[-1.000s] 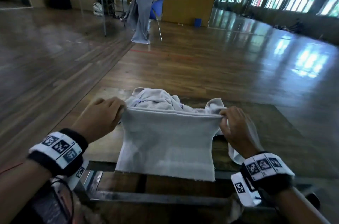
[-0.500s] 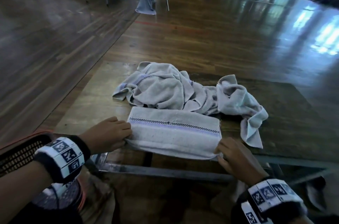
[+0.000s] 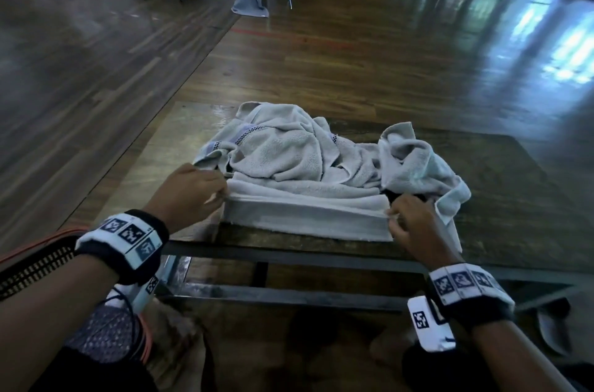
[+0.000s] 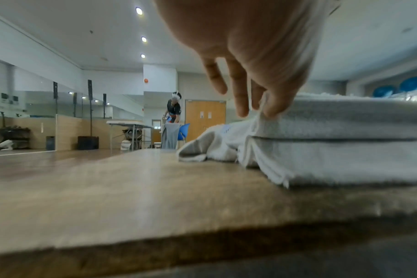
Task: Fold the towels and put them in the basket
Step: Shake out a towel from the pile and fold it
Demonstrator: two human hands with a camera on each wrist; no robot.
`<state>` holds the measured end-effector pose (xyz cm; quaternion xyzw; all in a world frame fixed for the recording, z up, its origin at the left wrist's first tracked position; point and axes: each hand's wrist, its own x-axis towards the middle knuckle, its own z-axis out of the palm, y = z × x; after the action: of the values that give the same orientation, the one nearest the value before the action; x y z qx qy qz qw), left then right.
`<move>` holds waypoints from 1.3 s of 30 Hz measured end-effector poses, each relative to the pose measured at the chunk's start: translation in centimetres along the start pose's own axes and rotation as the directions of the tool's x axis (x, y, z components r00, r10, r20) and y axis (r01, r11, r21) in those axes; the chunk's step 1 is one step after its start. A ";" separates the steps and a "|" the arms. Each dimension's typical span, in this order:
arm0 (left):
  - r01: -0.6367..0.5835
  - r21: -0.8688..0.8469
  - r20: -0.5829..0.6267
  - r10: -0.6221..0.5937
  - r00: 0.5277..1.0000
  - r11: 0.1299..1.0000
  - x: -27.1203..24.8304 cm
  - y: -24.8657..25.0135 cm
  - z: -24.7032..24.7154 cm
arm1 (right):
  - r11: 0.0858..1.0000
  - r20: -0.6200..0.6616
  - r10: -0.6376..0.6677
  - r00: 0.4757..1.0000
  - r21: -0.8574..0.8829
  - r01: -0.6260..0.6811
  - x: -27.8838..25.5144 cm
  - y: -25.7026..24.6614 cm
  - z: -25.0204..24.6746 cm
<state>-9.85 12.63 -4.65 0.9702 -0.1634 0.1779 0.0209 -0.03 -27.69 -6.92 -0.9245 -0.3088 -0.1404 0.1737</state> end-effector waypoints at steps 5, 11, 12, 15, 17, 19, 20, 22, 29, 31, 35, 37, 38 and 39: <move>-0.022 0.036 -0.123 0.026 0.992 0.999 -1.4 0.3 -0.2 | 0.999 -0.103 -0.045 0.994 -0.019 0.043 -1.4 0.2 -0.9; -0.052 0.059 0.111 0.045 0.993 0.997 -2.8 2.1 1.5 | 0.997 0.079 -0.062 0.995 -0.036 0.065 -3.2 0.0 0.5; -0.030 0.026 0.114 0.027 0.993 0.999 -2.8 2.0 1.2 | 0.997 0.066 -0.070 0.995 -0.028 0.072 -3.4 0.1 0.4; 0.018 -0.087 0.107 -0.008 0.994 0.996 -2.9 1.6 0.5 | 0.998 0.036 -0.062 0.997 -0.005 0.062 -3.7 0.0 -0.1; 0.003 -0.125 0.100 0.009 0.995 0.992 -3.3 1.9 0.5 | 0.999 0.054 -0.050 0.997 -0.001 0.050 -4.1 -0.2 -0.2; -0.051 -0.101 0.094 0.061 0.994 0.994 -3.7 2.6 0.9 | 0.999 0.128 -0.050 0.991 0.009 0.049 -4.4 -0.4 0.0; -0.077 -0.077 0.109 0.086 0.990 0.994 -3.9 2.7 1.1 | 0.999 0.166 -0.049 0.985 0.021 0.046 -4.6 -0.5 0.1; -0.088 -0.043 0.131 0.092 0.987 0.995 -4.0 2.7 1.2 | 0.998 0.203 -0.051 0.978 0.049 0.041 -4.6 -0.4 0.1; 0.107 -0.118 0.338 -0.061 0.939 0.987 -2.7 3.0 2.1 | 0.992 0.291 -0.017 0.957 0.122 -0.019 -3.4 -0.7 0.2; 0.165 -0.198 0.408 -0.072 0.910 0.966 -2.0 3.0 2.1 | 0.988 0.327 0.016 0.945 0.138 -0.065 -2.8 -1.1 0.7; 0.317 -0.185 0.521 -0.181 0.834 0.930 -0.9 3.5 3.4 | 0.991 0.415 0.105 0.904 0.037 -0.132 -1.5 -2.0 2.2; 0.330 -0.069 0.559 -0.237 0.794 0.942 -0.3 3.9 4.5 | 0.984 0.473 0.176 0.864 -0.055 -0.170 -0.8 -2.4 3.2; 0.331 -0.015 0.553 -0.268 0.789 0.944 0.1 4.1 5.0 | 0.978 0.489 0.210 0.847 -0.089 -0.191 -0.4 -2.6 3.7; 0.337 0.028 0.539 -0.298 0.788 0.941 0.6 4.1 5.4 | 0.971 0.494 0.239 0.836 -0.113 -0.211 0.1 -2.8 4.2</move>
<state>-8.81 7.98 -9.58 0.9930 -0.0034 -0.1120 0.0381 -1.04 -23.85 -10.05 -0.9631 -0.2289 0.1190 0.0772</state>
